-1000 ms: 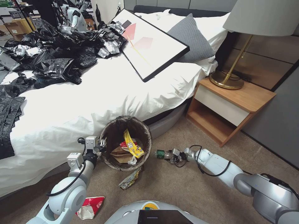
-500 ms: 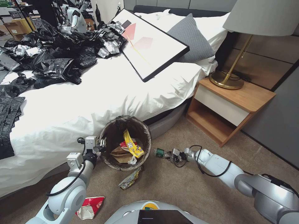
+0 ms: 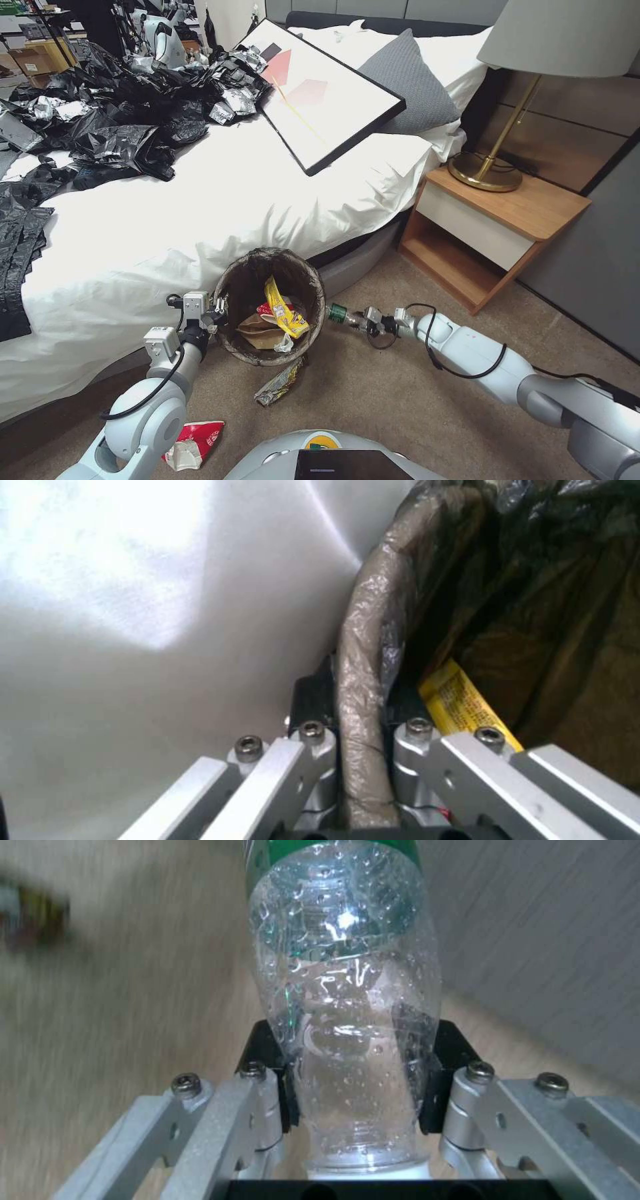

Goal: Pick up the trash bin, then pick up the garbage from the floor and place it into the trash bin.

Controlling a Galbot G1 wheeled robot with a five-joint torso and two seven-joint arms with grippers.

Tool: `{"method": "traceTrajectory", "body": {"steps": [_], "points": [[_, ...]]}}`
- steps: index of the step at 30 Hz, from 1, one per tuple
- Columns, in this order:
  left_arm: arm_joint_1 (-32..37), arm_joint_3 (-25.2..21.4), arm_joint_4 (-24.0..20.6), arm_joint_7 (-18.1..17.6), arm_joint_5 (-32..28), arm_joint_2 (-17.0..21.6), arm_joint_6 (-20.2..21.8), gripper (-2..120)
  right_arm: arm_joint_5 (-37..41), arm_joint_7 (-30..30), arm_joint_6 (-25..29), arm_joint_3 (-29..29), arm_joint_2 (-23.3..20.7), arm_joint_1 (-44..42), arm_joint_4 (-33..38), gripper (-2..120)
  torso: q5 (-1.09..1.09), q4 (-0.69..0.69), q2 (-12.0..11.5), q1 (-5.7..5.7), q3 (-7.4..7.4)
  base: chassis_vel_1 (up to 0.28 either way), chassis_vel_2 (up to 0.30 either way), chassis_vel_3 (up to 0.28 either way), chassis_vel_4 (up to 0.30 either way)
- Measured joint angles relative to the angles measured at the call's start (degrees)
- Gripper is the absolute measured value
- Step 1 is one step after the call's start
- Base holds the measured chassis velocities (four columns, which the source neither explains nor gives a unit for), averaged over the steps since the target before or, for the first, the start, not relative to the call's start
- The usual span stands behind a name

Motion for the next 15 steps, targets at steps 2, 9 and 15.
{"method": "traceTrajectory", "body": {"steps": [2,9,15], "points": [[0.0,0.0,0.0,0.0,0.0,0.1,0.0,4,0.9,0.7,-0.4,1.0,-0.8,-0.4,2.5,30,0.00,0.00,0.0,0.00,0.00,0.000,0.000,0.000,0.000],[-0.2,0.3,0.3,-0.2,0.0,0.5,0.1,4,2.8,4.3,-2.4,6.9,-3.9,-3.1,13.9,30,0.00,0.00,0.0,0.00,0.00,0.000,0.000,0.000,0.000],[-0.4,0.5,0.3,-0.3,0.0,0.7,0.2,4,3.4,7.5,-3.8,11.4,-6.0,-5.3,20.5,30,0.01,-0.01,0.0,0.00,0.00,0.000,0.000,0.000,0.000]]}}
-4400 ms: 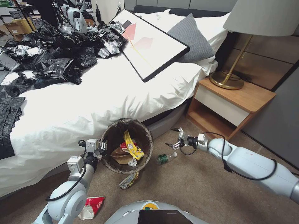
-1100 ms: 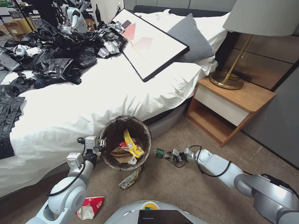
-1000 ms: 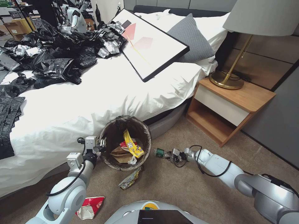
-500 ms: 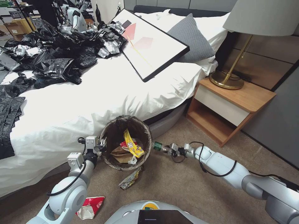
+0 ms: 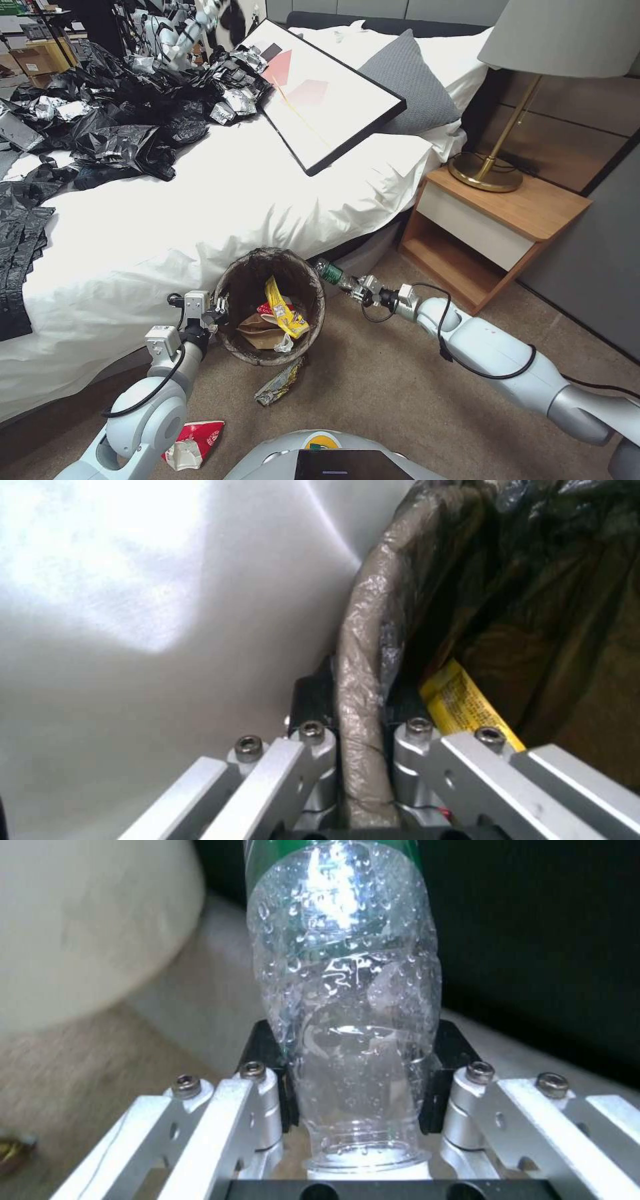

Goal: Pick up the trash bin, then pick up the garbage from the floor and place it into the trash bin.

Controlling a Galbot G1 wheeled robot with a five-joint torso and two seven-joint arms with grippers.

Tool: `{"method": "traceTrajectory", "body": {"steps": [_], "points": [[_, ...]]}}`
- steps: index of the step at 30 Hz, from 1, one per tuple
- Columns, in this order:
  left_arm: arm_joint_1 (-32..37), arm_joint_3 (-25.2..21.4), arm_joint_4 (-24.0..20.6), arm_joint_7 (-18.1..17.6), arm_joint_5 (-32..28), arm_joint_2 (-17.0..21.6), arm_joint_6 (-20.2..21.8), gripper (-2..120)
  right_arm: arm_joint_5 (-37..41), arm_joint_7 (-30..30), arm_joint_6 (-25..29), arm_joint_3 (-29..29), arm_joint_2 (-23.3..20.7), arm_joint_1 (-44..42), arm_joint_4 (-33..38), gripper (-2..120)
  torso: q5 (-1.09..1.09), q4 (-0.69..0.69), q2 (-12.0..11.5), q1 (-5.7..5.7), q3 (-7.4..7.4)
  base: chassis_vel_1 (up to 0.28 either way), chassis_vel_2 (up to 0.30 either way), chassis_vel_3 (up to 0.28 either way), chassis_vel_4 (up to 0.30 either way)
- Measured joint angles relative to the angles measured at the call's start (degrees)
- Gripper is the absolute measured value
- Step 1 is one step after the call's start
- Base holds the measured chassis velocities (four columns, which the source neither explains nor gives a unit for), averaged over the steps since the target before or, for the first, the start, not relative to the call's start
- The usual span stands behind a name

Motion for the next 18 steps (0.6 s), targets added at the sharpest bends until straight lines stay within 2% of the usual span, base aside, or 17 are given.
{"method": "traceTrajectory", "body": {"steps": [4,6,8,12,18], "points": [[0.1,0.1,0.0,0.0,0.1,0.0,0.0,4,0.9,1.1,-0.6,4.1,-2.2,-2.4,4.3,30,-0.01,0.00,0.0,0.00,0.00,0.000,0.000,0.000,0.000],[0.1,0.1,0.0,0.0,0.1,0.0,0.0,4,0.9,1.1,-0.6,4.1,-2.2,-2.4,4.3,30,-0.01,0.00,0.0,0.00,0.00,0.000,0.000,0.000,0.000],[0.1,0.3,0.1,0.0,0.3,0.0,0.0,4,1.3,1.7,-0.7,7.4,-4.3,-5.3,7.7,30,-0.01,0.01,0.0,0.00,0.00,0.000,0.000,0.000,0.000],[0.1,0.4,0.1,0.0,0.4,0.0,0.0,4,1.6,2.5,0.2,10.5,-6.7,-9.3,10.5,30,-0.01,-0.01,0.0,0.00,0.00,0.000,0.000,0.000,0.000],[0.0,0.6,0.1,0.0,0.5,0.0,0.0,4,1.8,3.3,1.2,15.1,-8.9,-14.1,14.3,30,0.00,-0.01,0.0,0.00,0.00,0.000,0.000,0.000,0.000]]}}
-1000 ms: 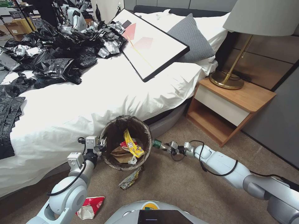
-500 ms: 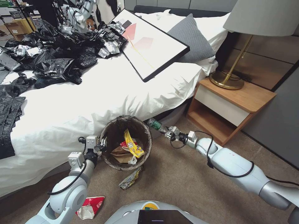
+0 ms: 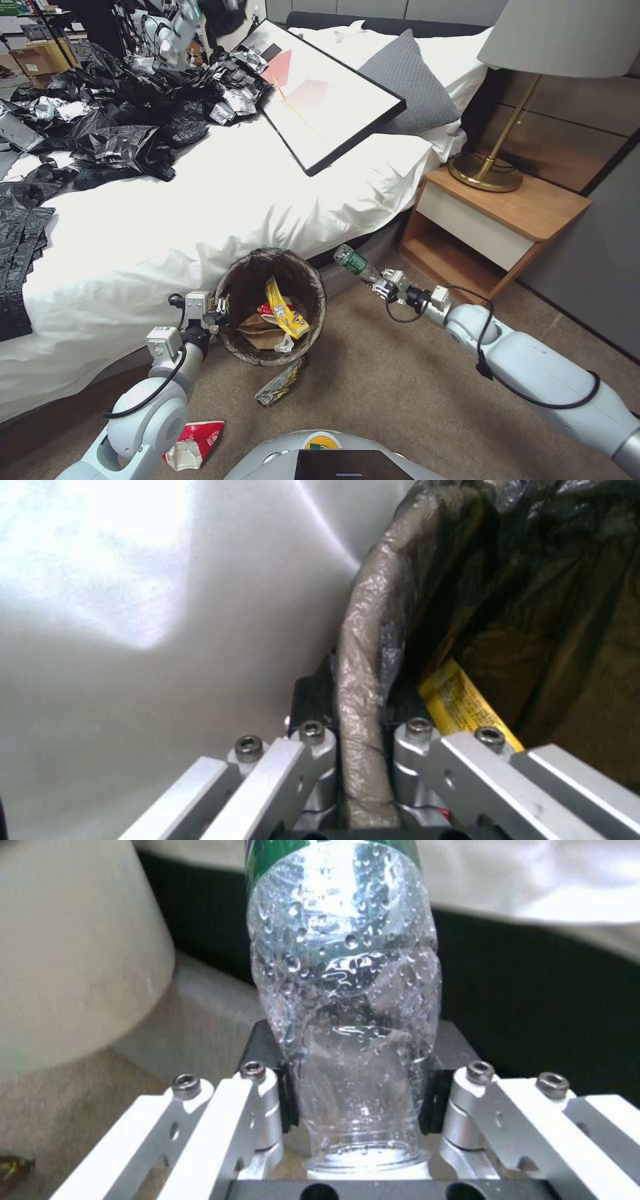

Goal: Pick up the trash bin, then pick up the garbage from the floor and place it into the trash bin.

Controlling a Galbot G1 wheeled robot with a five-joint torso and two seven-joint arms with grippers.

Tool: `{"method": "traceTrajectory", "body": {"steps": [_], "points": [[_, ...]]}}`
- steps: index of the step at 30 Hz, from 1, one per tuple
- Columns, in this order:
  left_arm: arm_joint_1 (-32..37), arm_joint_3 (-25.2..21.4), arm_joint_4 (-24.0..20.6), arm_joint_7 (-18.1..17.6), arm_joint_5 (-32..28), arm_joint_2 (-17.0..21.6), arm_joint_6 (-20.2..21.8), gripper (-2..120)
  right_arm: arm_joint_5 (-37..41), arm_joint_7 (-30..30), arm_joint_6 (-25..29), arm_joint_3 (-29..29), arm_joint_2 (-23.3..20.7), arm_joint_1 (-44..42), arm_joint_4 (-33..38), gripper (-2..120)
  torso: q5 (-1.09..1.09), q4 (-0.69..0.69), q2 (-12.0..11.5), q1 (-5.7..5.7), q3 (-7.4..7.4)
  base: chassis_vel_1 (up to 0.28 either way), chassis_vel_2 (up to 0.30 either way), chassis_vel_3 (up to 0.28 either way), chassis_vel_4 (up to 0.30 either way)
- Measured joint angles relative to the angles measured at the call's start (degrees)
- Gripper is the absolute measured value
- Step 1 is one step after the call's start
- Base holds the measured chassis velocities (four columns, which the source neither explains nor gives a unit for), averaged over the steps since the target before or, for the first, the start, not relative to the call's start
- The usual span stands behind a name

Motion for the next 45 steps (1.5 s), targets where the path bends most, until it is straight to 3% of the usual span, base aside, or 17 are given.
{"method": "traceTrajectory", "body": {"steps": [7,12,21,27,32,45], "points": [[-0.3,0.4,0.1,0.0,0.2,0.0,0.0,4,1.5,3.2,0.6,4.3,-1.5,-1.6,6.8,30,-0.02,0.02,0.0,0.00,0.00,0.000,0.000,0.000,0.000],[-0.3,0.5,-0.1,-0.1,0.2,0.2,0.2,4,4.1,7.6,-0.3,7.6,-1.7,-1.1,16.3,30,-0.04,0.01,0.0,0.00,0.00,0.000,0.000,0.000,0.000],[-0.4,1.0,-0.1,-0.2,0.5,0.2,0.4,4,8.0,13.0,-3.0,7.8,-1.0,0.5,27.2,30,-0.02,0.01,0.0,0.00,0.00,0.000,0.000,0.000,0.000],[-1.0,1.5,-0.1,-0.3,0.8,0.2,0.7,4,12.0,16.3,-5.8,4.2,-0.5,1.7,35.2,30,-0.02,0.02,0.0,0.00,0.00,0.000,0.000,0.000,0.000],[-1.1,1.8,0.1,-0.4,1.1,0.0,0.7,4,12.2,16.4,-6.2,1.3,-1.7,1.9,37.4,30,-0.02,0.01,0.0,0.00,0.00,0.000,0.000,0.000,0.000],[-1.7,2.1,0.1,-0.4,1.1,0.2,0.9,4,10.9,16.1,-6.2,-10.9,-2.9,8.9,37.4,30,-0.03,0.01,0.0,0.00,0.00,0.000,0.000,0.000,0.000]]}}
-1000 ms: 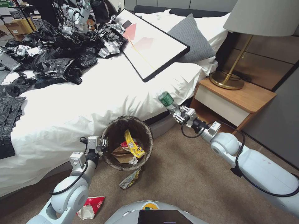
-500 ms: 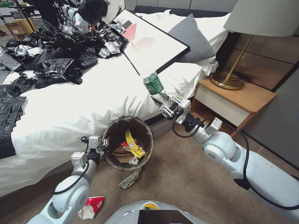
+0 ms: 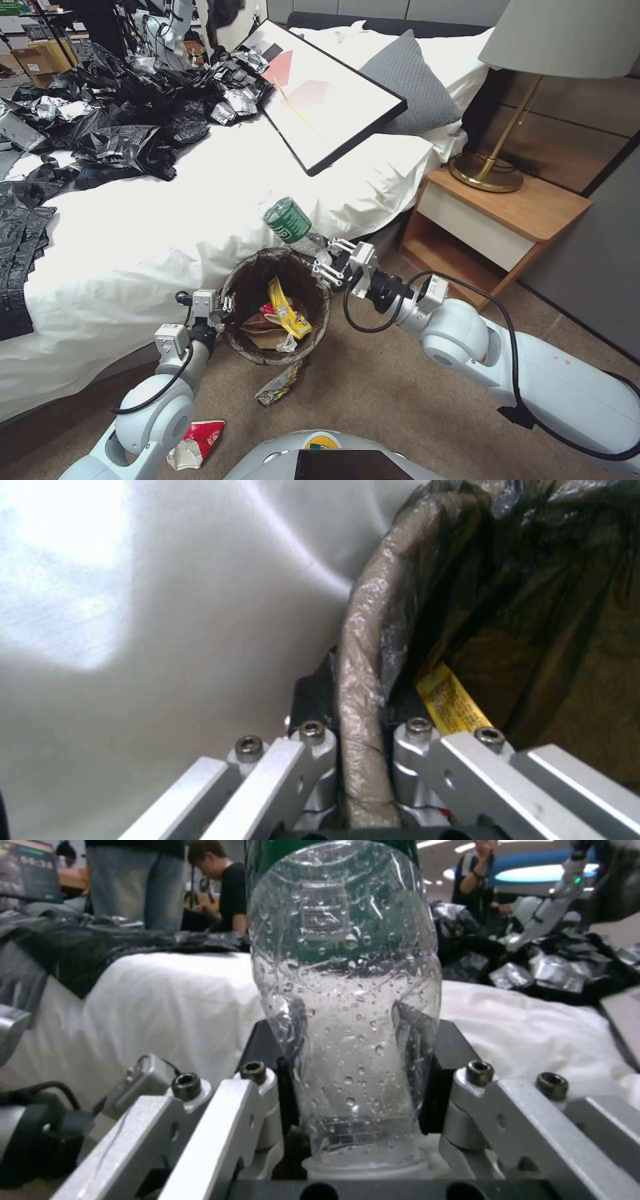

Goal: Pick up the trash bin, then pick up the garbage from the floor and place it into the trash bin.

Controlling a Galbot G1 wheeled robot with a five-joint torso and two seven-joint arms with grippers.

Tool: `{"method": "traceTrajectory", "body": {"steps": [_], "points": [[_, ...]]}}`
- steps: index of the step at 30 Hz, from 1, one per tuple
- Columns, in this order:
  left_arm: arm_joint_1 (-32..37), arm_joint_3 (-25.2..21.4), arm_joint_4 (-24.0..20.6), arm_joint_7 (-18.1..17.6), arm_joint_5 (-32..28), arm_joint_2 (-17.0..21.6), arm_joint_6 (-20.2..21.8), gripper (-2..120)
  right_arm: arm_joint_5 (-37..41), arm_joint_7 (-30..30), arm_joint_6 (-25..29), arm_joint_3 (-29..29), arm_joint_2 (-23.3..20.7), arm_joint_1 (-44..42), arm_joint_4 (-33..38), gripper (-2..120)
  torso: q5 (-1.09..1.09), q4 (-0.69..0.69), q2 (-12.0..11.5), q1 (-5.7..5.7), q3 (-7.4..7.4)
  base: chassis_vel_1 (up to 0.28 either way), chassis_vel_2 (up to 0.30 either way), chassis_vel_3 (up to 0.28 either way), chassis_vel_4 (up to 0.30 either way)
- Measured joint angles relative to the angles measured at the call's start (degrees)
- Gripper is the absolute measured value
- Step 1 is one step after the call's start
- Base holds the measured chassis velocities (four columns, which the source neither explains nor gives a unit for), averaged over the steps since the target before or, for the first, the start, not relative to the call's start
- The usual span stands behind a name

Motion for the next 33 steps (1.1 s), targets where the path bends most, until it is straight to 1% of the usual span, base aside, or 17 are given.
{"method": "traceTrajectory", "body": {"steps": [1,2,5,8,10,11,13,15,17,24,30,33], "points": [[0.1,-0.1,-0.2,0.0,-0.1,0.0,0.0,4,-0.2,0.0,0.0,-2.8,0.3,2.0,-0.7,30,-0.01,-0.01,0.0,0.00,0.00,0.000,0.000,0.000,0.000],[0.1,-0.1,-0.2,0.0,-0.1,0.0,0.0,4,-0.2,0.0,0.0,-2.8,0.3,2.0,-0.7,30,-0.01,-0.01,0.0,0.00,0.00,0.000,0.000,0.000,0.000],[0.3,-0.3,-0.4,0.0,-0.1,-0.1,0.0,4,-1.0,0.1,-0.1,-6.6,1.2,4.0,-1.9,30,-0.01,-0.01,0.0,0.00,0.01,0.000,0.000,0.000,0.000],[0.3,-0.3,-0.4,0.0,-0.1,-0.1,0.0,4,-1.0,0.1,-0.1,-7.0,1.4,4.2,-2.1,30,-0.01,-0.02,0.0,0.00,0.01,0.000,0.000,0.000,0.000],[0.4,-0.3,-0.5,0.0,-0.1,-0.1,0.0,4,-1.5,0.2,-0.2,-9.2,2.2,5.0,-3.1,30,-0.02,-0.01,0.0,0.01,0.01,0.000,0.000,0.000,0.000],[0.4,-0.3,-0.5,0.0,-0.1,-0.1,0.0,4,-1.5,0.2,-0.2,-9.2,2.2,5.0,-3.1,30,-0.02,-0.01,0.0,0.01,0.01,0.000,0.000,0.000,0.000],[0.5,-0.4,-0.7,0.0,-0.1,-0.2,0.0,4,-2.5,0.2,-0.2,-11.5,3.2,5.4,-4.2,30,0.00,-0.01,0.0,0.01,0.01,0.000,0.000,0.000,0.000],[0.5,-0.4,-0.8,0.0,-0.1,-0.2,0.0,4,-2.7,0.2,-0.2,-11.9,3.4,5.5,-4.4,30,0.00,-0.01,0.0,0.00,0.01,0.000,0.000,0.000,0.000],[0.7,-0.5,-1.0,0.0,-0.1,-0.3,0.0,4,-3.4,0.5,-0.2,-14.1,4.2,5.9,-5.4,30,0.00,-0.02,0.0,0.01,0.01,0.000,0.000,0.000,0.000],[0.8,-0.6,-1.2,0.0,-0.1,-0.5,0.0,4,-4.2,0.7,-0.2,-16.2,5.2,6.6,-6.7,30,-0.01,-0.01,0.0,0.00,0.01,0.000,0.000,0.000,0.000],[0.8,-0.7,-1.3,0.0,-0.1,-0.7,0.0,4,-6.0,0.9,0.0,-18.2,6.2,6.9,-10.0,30,0.00,-0.01,0.0,0.01,0.00,0.000,0.000,0.000,0.000],[0.8,-0.8,-1.4,0.0,-0.1,-0.7,0.0,4,-6.3,1.1,0.0,-18.3,6.6,6.9,-10.6,30,0.00,-0.01,0.0,0.01,0.00,0.000,0.000,0.000,0.000]]}}
